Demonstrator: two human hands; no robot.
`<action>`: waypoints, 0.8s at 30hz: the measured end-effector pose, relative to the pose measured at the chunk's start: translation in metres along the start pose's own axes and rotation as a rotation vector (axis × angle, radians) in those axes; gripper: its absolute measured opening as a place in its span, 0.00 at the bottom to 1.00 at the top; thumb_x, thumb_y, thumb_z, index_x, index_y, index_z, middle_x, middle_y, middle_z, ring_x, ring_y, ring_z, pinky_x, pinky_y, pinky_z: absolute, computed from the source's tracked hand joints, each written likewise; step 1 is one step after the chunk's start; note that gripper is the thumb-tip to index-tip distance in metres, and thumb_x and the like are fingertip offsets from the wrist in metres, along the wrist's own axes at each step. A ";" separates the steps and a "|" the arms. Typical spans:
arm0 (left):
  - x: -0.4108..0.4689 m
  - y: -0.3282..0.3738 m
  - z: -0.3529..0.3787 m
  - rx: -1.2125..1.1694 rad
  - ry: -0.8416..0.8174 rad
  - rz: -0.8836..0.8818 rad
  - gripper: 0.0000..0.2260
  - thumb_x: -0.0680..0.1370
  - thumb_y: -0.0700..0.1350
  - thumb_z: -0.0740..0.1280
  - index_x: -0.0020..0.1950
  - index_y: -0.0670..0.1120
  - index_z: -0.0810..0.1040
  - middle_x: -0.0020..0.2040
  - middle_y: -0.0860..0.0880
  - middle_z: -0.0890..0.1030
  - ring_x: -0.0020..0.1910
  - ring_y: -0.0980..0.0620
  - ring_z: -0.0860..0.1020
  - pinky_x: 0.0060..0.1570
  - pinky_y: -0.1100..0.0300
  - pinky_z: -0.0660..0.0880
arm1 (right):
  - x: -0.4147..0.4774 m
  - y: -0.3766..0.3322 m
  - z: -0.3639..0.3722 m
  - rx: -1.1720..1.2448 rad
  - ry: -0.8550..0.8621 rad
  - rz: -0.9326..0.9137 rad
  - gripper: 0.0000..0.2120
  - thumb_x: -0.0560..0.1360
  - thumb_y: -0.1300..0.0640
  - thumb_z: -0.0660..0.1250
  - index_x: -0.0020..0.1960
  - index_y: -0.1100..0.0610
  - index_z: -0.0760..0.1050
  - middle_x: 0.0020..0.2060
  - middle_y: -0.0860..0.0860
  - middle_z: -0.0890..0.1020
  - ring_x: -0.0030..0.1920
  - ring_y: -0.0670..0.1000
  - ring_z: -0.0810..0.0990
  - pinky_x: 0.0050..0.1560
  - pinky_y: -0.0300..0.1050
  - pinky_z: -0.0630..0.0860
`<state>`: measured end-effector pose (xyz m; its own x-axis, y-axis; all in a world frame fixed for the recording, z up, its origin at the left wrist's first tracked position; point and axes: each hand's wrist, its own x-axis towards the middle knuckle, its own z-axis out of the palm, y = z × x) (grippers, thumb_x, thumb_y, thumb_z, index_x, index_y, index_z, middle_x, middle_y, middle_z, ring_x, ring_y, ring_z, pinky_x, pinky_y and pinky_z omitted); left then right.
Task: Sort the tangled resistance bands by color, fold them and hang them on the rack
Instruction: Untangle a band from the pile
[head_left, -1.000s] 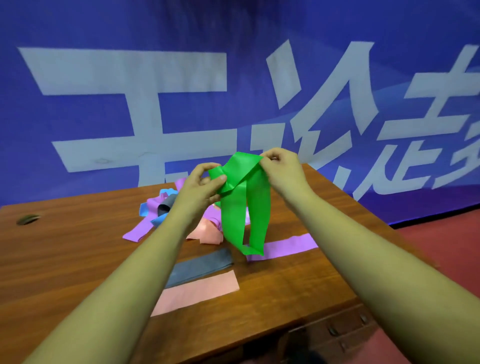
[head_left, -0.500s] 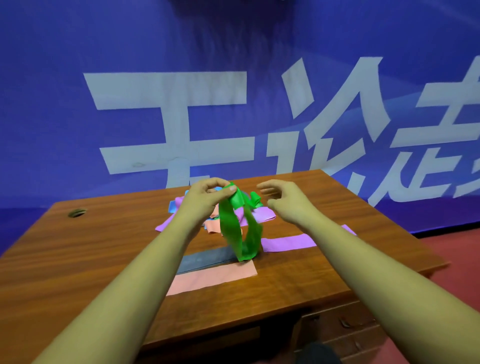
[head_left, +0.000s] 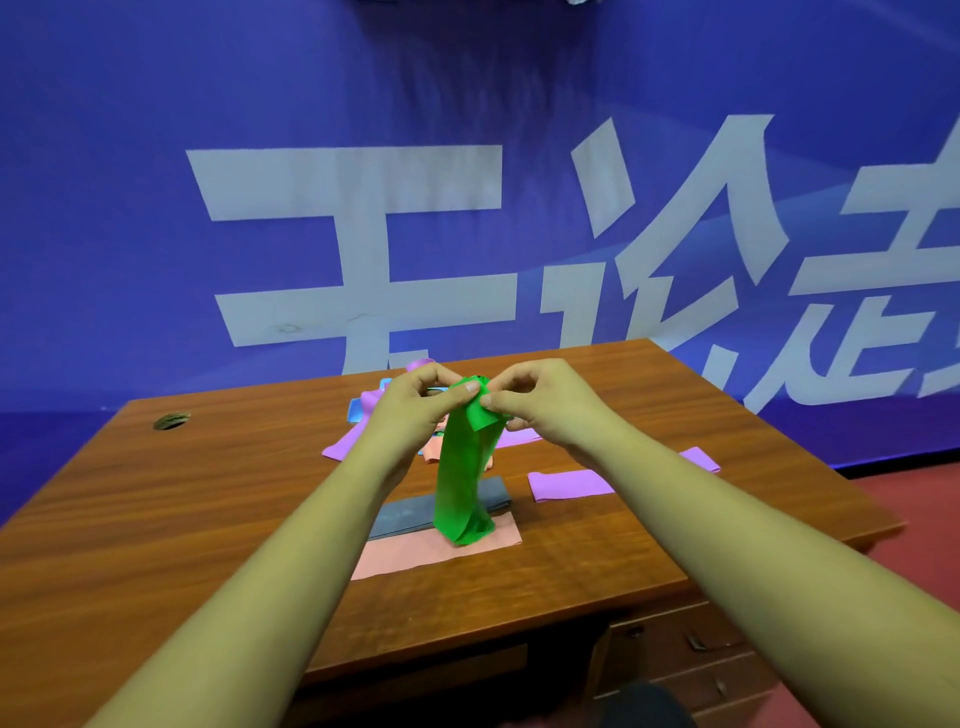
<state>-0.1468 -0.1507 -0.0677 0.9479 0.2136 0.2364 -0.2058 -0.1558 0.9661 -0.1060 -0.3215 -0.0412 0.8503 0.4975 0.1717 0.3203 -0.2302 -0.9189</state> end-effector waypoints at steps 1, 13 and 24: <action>0.000 -0.001 0.001 -0.007 -0.005 -0.002 0.08 0.75 0.46 0.73 0.44 0.42 0.80 0.43 0.47 0.82 0.45 0.51 0.78 0.49 0.54 0.73 | 0.001 -0.001 0.000 -0.035 0.014 -0.003 0.04 0.75 0.61 0.69 0.46 0.60 0.83 0.39 0.53 0.85 0.40 0.47 0.81 0.45 0.47 0.81; 0.006 -0.011 0.013 -0.020 -0.188 0.092 0.06 0.79 0.42 0.67 0.54 0.43 0.80 0.48 0.48 0.83 0.46 0.56 0.80 0.49 0.62 0.76 | 0.020 -0.018 -0.019 -0.080 0.192 -0.115 0.07 0.76 0.60 0.65 0.44 0.53 0.81 0.44 0.55 0.84 0.44 0.53 0.80 0.50 0.53 0.79; 0.005 -0.037 0.025 0.044 -0.330 -0.131 0.18 0.72 0.55 0.73 0.54 0.43 0.80 0.46 0.44 0.82 0.44 0.47 0.76 0.47 0.51 0.70 | 0.020 -0.006 -0.036 0.122 0.211 -0.029 0.05 0.76 0.64 0.69 0.49 0.65 0.80 0.40 0.57 0.81 0.40 0.51 0.80 0.40 0.46 0.79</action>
<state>-0.1281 -0.1681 -0.1050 0.9945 -0.0874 0.0578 -0.0737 -0.1905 0.9789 -0.0761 -0.3404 -0.0190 0.9140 0.3140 0.2568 0.3034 -0.1091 -0.9466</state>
